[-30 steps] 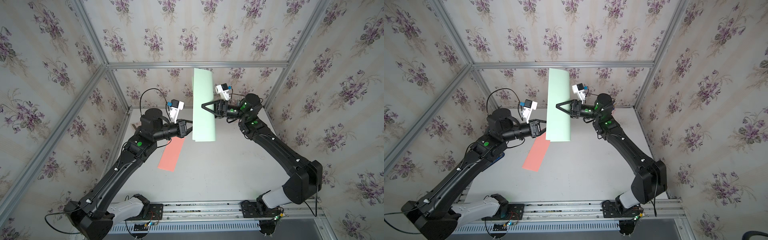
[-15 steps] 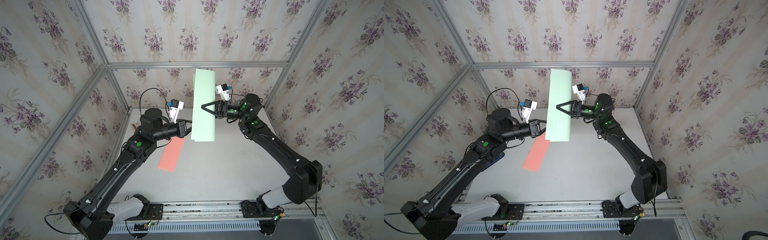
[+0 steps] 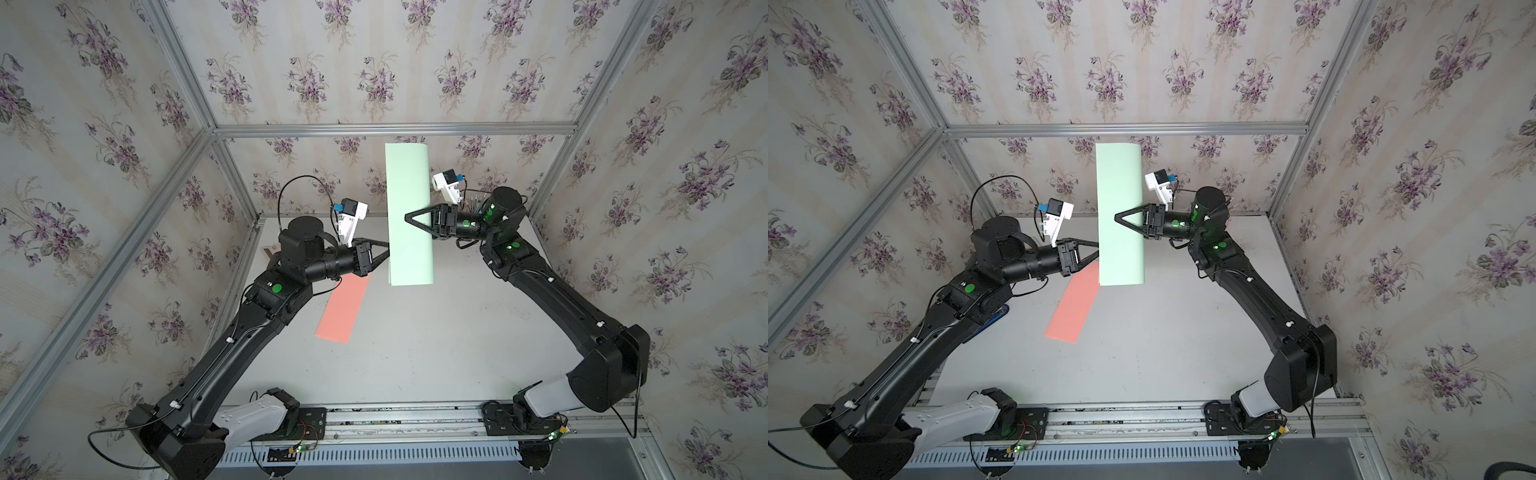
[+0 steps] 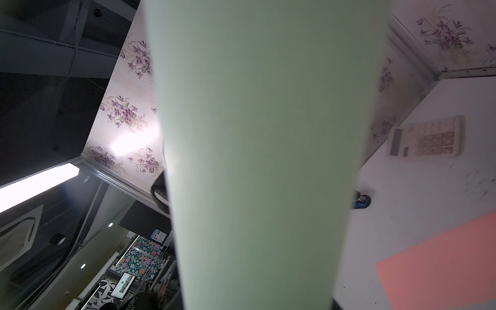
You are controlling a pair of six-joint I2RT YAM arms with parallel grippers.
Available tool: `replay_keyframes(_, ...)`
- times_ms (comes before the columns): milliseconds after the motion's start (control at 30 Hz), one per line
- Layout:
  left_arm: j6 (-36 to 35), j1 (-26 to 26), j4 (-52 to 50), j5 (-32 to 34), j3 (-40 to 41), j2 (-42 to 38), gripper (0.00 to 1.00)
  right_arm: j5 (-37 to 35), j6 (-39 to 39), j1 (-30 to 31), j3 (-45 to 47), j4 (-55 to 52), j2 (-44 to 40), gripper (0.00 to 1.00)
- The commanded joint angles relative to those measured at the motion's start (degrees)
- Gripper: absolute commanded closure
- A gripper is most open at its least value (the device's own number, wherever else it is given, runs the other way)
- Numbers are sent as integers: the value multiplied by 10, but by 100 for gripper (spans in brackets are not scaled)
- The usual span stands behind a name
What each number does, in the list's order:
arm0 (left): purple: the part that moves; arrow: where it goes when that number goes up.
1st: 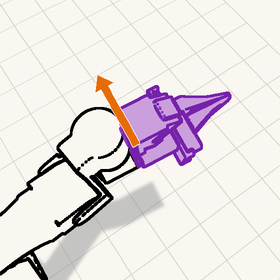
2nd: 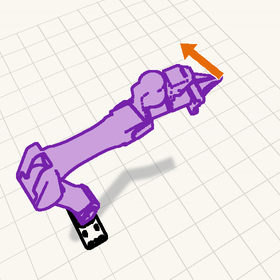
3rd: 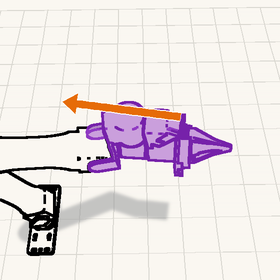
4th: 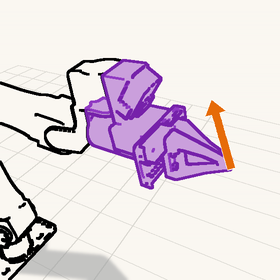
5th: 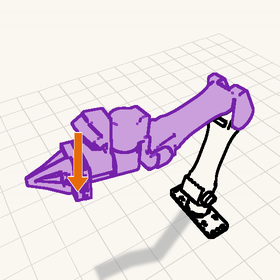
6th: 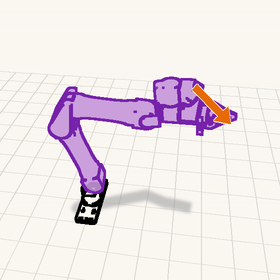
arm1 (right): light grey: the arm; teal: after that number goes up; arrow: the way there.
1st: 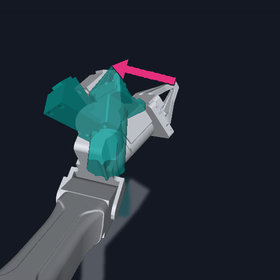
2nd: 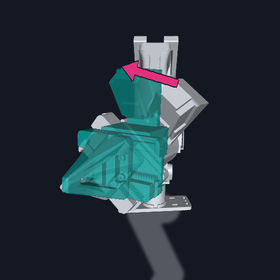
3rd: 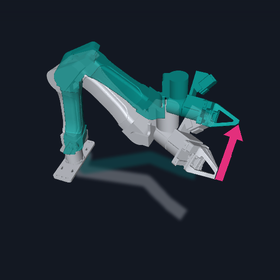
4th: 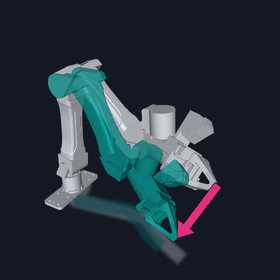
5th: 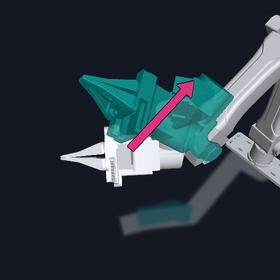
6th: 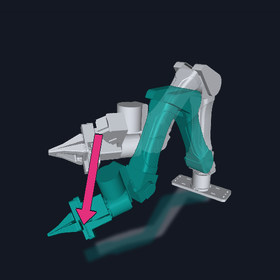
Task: Fold the rectangular paper in half along the long edge
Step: Fold the paper.
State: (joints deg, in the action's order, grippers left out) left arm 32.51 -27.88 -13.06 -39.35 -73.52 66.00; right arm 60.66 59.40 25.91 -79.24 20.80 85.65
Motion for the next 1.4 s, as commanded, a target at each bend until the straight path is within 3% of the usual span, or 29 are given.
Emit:
replay_keyframes(0,-4,0,7,-1,-2,-1,100,-1,-3,-1,1,16,-4,56)
replay_keyframes(700,5,0,19,-8,2,3,100,1,12,-3,13,40,-2,59)
replay_keyframes(933,-3,0,4,2,-5,-1,80,6,11,-5,14,38,-5,61)
replay_keyframes(1000,-6,0,-1,7,-8,-2,67,11,12,-6,13,37,-7,61)
replay_keyframes(1100,-14,1,-11,18,-14,-5,56,16,15,-9,14,36,-12,61)
replay_keyframes(1367,-13,18,2,13,-40,-4,46,37,58,-9,14,71,-33,61)
